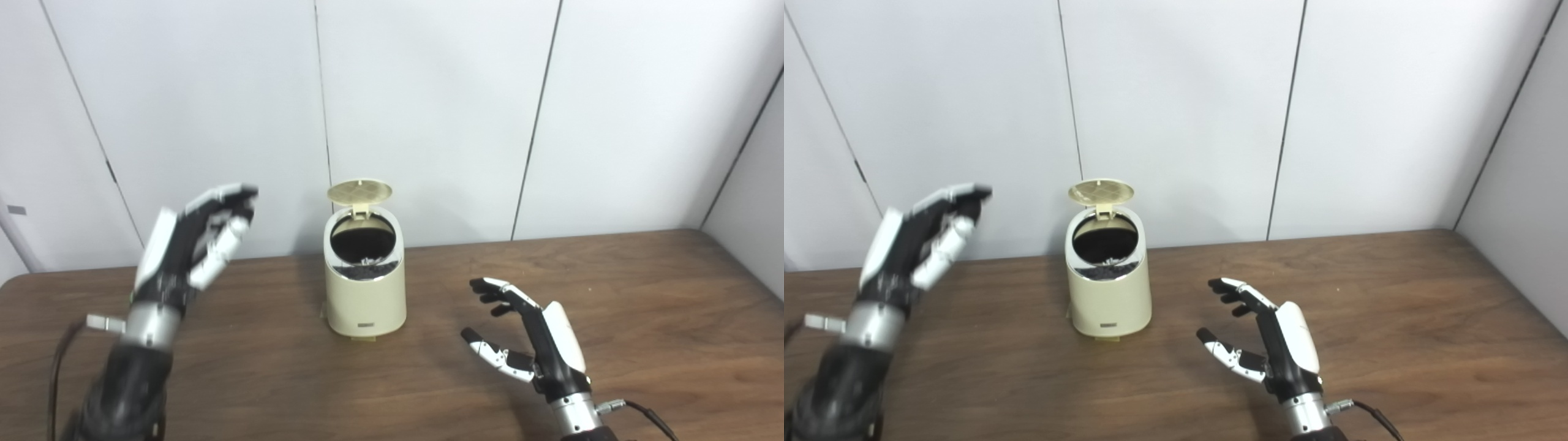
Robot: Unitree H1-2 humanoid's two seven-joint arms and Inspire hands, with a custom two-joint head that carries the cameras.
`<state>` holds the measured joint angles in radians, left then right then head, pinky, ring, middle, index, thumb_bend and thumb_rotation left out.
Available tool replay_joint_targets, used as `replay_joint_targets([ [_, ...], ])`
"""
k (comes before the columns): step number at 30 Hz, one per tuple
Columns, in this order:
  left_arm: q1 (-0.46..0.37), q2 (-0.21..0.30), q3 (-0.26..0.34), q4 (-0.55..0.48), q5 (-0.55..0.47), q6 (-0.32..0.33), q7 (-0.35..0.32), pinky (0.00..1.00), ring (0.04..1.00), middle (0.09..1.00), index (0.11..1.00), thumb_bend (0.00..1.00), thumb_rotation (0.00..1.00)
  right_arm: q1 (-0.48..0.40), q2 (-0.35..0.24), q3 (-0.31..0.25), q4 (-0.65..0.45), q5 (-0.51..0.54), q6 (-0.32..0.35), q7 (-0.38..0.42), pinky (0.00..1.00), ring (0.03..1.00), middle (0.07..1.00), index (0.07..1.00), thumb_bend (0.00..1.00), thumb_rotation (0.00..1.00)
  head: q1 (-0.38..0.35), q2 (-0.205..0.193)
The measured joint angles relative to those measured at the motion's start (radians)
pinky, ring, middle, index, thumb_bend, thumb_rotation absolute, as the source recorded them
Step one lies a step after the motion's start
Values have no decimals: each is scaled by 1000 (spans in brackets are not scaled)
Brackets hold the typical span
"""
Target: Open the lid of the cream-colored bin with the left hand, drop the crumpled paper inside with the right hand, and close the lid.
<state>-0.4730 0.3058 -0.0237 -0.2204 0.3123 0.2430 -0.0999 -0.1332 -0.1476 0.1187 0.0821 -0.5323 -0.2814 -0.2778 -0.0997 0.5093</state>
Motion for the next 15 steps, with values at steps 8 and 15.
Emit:
replay_joint_targets([
  [8, -209, 14, -67, -1, 89, 87, -67, 710, 826, 821, 785, 922, 1000, -1, 0, 6, 2, -4, -1, -11, 549, 674, 721, 736, 254, 294, 5, -2],
  [15, -339, 32, -168, 2, 142, 150, -189, 798, 887, 885, 839, 969, 1000, -4, -1, 13, 4, -9, -6, -29, 550, 675, 716, 734, 251, 314, 9, -2],
])
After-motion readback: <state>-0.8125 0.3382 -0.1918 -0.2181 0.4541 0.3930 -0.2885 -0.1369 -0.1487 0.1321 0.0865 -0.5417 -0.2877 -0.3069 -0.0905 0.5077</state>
